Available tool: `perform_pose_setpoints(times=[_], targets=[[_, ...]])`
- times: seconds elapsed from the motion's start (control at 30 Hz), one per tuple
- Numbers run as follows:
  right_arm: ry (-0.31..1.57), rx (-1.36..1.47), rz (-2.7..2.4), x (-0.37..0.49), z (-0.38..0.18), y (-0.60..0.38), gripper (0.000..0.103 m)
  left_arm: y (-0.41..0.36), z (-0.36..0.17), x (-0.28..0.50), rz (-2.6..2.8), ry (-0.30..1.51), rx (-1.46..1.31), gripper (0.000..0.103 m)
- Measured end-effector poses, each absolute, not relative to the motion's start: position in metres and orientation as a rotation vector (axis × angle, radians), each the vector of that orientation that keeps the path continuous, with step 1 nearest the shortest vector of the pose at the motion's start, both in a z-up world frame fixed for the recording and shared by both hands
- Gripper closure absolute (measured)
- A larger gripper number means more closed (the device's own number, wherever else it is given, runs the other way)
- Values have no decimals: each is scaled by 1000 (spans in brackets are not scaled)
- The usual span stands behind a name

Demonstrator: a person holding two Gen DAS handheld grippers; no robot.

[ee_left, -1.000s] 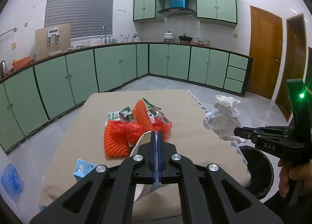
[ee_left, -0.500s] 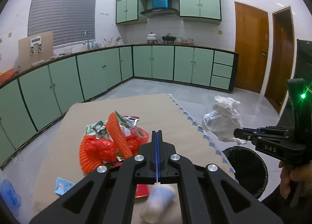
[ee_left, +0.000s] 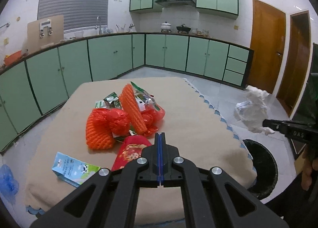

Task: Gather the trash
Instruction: 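Carry the tissue with the right tool over the black bin and release, then return the right tool to the table and grasp the red packet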

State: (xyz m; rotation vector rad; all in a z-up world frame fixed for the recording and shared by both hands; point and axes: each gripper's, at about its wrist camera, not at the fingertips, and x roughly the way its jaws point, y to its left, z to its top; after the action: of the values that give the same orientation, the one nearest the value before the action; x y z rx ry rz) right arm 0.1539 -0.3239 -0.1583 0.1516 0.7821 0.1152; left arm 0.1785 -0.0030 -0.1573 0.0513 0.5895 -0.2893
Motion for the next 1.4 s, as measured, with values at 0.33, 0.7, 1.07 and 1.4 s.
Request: perform_pose_setpoints(times=[0.33, 0.7, 1.07, 1.4], targets=[[801, 203, -51, 130, -170, -396, 99, -25, -155, 174, -314, 604, 40, 75], [896, 301, -243, 101, -230, -481, 99, -153, -154, 175, -547, 605, 110, 30], [993, 402, -374, 104, -285, -533, 68, -298, -208, 184, -767, 710, 234, 19], [930, 415, -381, 95, -271, -538, 63, -300, -220, 190, -757, 747, 224, 19]])
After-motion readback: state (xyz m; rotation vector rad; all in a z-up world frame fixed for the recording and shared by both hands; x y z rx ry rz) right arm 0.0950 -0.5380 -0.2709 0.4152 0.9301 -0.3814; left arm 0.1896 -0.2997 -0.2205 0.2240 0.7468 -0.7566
